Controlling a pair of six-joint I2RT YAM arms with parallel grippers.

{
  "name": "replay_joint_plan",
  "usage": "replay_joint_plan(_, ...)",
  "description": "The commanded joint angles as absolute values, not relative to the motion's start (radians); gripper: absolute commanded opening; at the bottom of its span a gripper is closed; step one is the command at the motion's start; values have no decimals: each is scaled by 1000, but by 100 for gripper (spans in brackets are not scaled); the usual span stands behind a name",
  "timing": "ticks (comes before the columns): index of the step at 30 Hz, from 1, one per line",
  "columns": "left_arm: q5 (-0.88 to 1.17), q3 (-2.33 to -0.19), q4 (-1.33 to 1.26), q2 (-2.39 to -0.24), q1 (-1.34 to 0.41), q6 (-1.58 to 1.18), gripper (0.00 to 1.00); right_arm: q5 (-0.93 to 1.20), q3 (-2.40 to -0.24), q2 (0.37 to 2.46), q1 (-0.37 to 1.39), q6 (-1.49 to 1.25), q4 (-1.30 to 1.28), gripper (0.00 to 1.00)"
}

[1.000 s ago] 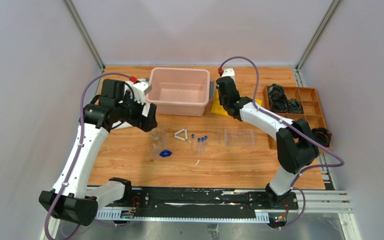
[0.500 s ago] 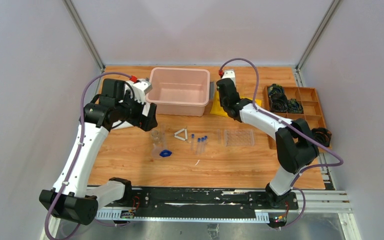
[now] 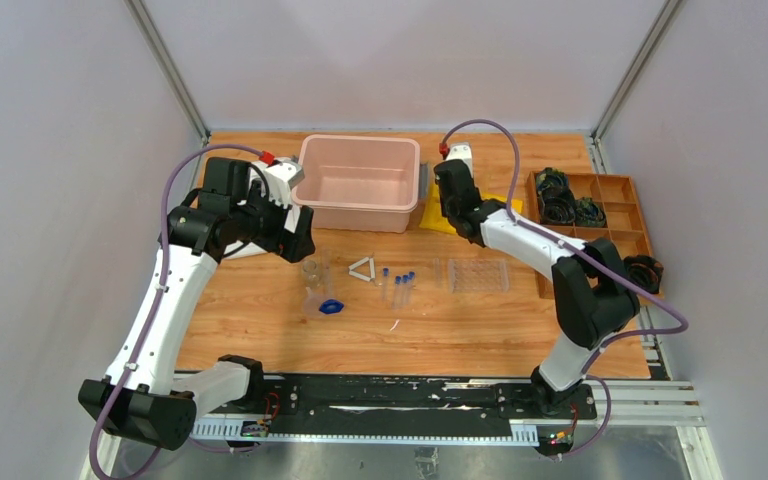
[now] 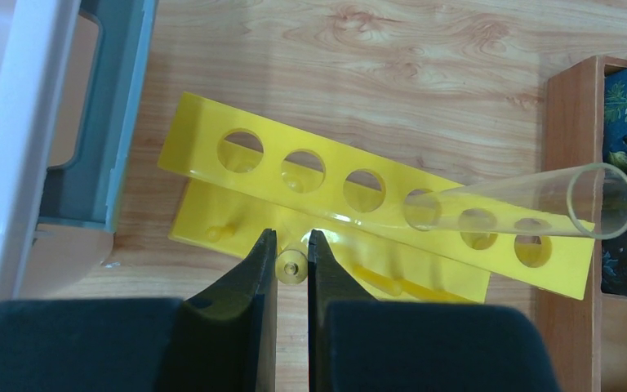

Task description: Organize the chemistry lab equipment

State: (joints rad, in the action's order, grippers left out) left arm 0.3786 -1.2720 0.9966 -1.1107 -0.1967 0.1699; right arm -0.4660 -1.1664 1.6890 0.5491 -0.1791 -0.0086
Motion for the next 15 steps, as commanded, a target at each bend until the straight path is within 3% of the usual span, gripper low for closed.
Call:
replay_joint_plan(1,383,-1297,985,-1105,-196,161,100,-427,-1138,1603,537,-223,28,0)
replay_joint_plan(15,390,-1289,984,-1107,-195,160,100,-399,-1094,1573,540,-244,49,0)
